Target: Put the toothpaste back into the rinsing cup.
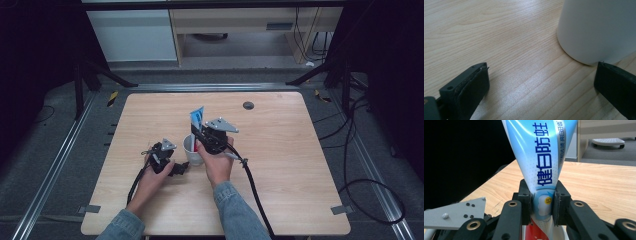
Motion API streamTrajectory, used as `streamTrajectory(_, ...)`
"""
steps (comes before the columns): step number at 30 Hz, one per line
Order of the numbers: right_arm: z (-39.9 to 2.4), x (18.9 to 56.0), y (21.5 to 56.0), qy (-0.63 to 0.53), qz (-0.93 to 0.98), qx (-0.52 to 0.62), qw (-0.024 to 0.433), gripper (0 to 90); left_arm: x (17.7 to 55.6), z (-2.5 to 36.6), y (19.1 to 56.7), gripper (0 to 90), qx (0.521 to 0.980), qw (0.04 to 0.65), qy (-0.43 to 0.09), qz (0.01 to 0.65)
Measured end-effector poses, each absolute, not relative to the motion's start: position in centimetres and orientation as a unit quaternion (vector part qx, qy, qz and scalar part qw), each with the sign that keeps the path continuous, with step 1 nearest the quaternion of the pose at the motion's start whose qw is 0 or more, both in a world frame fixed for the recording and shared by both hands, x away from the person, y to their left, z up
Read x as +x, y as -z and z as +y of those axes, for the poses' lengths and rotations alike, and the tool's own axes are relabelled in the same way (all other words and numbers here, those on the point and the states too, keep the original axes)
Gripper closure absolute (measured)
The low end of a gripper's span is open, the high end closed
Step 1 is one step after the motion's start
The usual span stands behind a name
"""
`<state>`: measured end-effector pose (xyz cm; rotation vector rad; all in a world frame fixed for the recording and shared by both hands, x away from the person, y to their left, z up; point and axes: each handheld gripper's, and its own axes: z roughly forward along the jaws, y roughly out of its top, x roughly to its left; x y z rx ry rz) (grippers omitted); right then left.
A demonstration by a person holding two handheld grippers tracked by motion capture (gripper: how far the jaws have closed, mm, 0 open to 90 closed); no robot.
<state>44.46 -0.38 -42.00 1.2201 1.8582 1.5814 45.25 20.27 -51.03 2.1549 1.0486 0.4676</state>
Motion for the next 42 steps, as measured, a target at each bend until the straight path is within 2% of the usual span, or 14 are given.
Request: streamTrajectory(42,-0.2,44.6,43.8,-0.568,0.665,0.448,0.185,72.5,45.3,20.3,51.0,0.0,0.831,0.341,-0.179,0.402)
